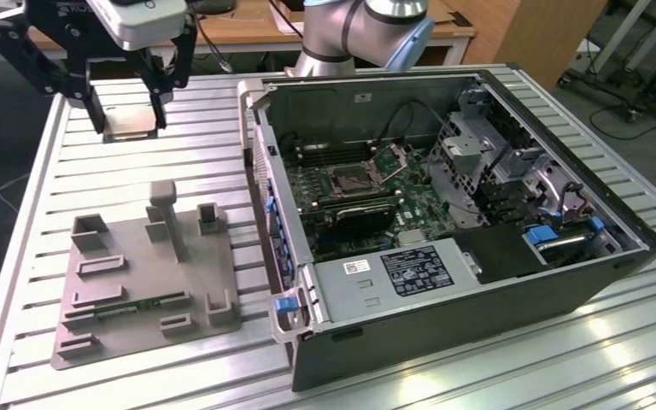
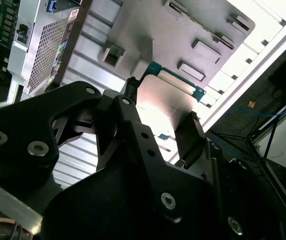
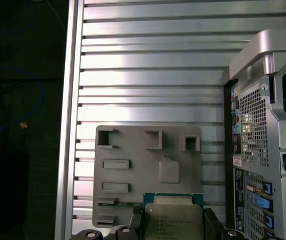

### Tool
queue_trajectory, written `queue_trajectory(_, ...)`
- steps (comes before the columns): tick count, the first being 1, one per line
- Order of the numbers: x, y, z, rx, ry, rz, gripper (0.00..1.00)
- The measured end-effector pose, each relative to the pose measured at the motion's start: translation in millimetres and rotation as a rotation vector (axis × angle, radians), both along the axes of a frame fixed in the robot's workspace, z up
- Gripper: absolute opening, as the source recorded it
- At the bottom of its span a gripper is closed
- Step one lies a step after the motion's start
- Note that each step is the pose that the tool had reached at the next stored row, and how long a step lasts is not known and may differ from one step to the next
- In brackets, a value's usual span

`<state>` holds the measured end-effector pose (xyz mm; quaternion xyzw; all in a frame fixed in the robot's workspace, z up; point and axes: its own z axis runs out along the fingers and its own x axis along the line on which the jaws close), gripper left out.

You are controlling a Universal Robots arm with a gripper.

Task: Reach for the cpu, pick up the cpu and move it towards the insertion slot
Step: 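Pick up the cpu and move it towards the insertion slot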

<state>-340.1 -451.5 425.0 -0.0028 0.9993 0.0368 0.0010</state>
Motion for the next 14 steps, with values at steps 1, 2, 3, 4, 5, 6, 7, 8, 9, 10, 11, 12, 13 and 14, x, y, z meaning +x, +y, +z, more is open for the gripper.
queue_trajectory(1,0.7,0.0,-0.1,0.0001,0.0000,0.000,0.54)
queue_trajectory(2,1.3,0.0,-0.1,0.0001,-0.0001,0.000,0.54)
queue_trajectory(3,1.9,0.0,-0.2,0.0001,-0.0001,0.000,0.54)
queue_trajectory(4,2.5,0.0,-0.2,0.0001,-0.0001,0.000,0.54)
queue_trajectory(5,3.1,0.0,-0.3,0.0001,-0.0001,0.000,0.54)
queue_trajectory(6,3.7,0.0,-0.2,0.0000,0.0000,0.000,0.54)
queue_trajectory(7,4.4,0.0,-0.3,0.0001,-0.0001,0.000,0.54)
queue_trajectory(8,4.9,0.0,-0.4,0.0001,-0.0001,0.000,0.54)
queue_trajectory(9,5.5,0.1,-0.4,0.0001,0.0000,0.000,0.54)
queue_trajectory(10,6.0,0.1,-0.4,0.0001,-0.0001,0.000,0.54)
queue_trajectory(11,6.6,0.1,-0.4,0.0001,0.0000,0.000,0.54)
queue_trajectory(12,7.1,0.1,-0.5,0.0001,-0.0001,0.000,0.54)
queue_trajectory(13,7.6,0.1,-0.6,0.0001,-0.0001,0.000,0.54)
queue_trajectory(14,8.2,0.1,-0.5,0.0001,-0.0001,0.000,0.54)
